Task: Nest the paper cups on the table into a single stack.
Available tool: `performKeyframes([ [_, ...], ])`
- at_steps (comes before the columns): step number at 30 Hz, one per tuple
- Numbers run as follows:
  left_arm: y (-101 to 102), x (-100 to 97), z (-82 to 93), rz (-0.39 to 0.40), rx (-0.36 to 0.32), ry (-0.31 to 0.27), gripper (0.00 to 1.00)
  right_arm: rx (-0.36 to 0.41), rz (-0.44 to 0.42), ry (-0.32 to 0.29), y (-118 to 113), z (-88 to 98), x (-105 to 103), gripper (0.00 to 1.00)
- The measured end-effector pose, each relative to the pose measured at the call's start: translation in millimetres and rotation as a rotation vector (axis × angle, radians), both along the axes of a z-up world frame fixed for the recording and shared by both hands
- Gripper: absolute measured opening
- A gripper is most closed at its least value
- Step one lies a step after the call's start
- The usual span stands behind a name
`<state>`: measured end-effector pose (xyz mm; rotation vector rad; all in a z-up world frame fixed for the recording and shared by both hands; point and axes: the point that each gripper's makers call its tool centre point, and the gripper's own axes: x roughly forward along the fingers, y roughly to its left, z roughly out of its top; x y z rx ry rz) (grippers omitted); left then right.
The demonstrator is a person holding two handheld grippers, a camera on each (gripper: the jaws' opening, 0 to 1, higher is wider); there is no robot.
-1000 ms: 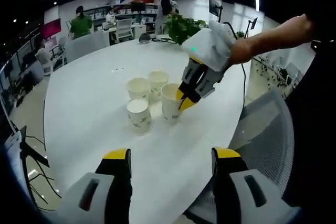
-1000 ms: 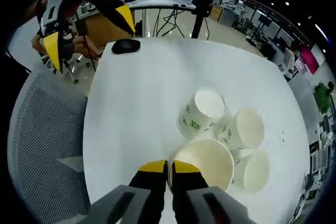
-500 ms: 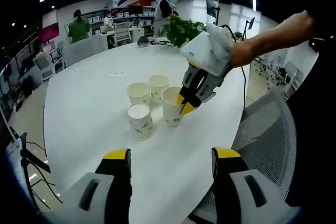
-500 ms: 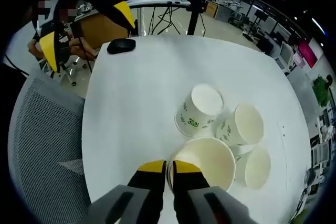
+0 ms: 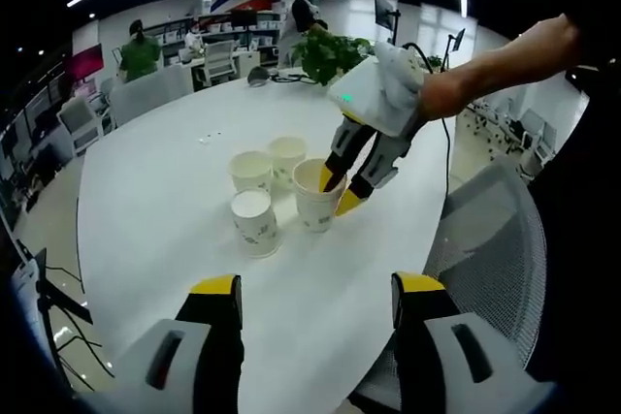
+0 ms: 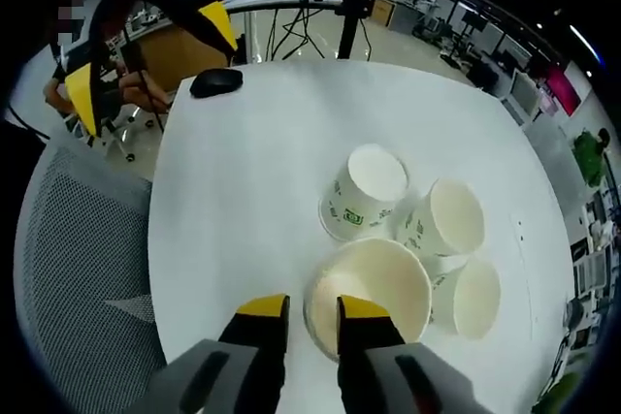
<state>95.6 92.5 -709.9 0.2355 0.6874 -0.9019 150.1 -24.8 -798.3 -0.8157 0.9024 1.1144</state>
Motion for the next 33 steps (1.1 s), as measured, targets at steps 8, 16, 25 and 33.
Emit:
performKeyframes([
  [8,-0.9,1.2,0.9,-0.010,0.000,-0.007,0.61,-0.003,-0.009,-0.010,-2.5,5.0,-2.7,0.25],
  [16,0.8,2.7,-2.0,-0.008,-0.006,-0.010,0.61,0.019,-0.031,-0.047,0.0,15.2,5.3,0.32],
  [25,2.8,0.5,-4.3,-0.011,-0.006,-0.006,0.61,0.056,-0.053,-0.071,2.8,27.8,6.4,0.35],
  [33,5.0,-1.8,-5.4,-0.016,-0.007,-0.007,0.61,0.076,-0.068,-0.083,7.0,33.0,5.3,0.41],
])
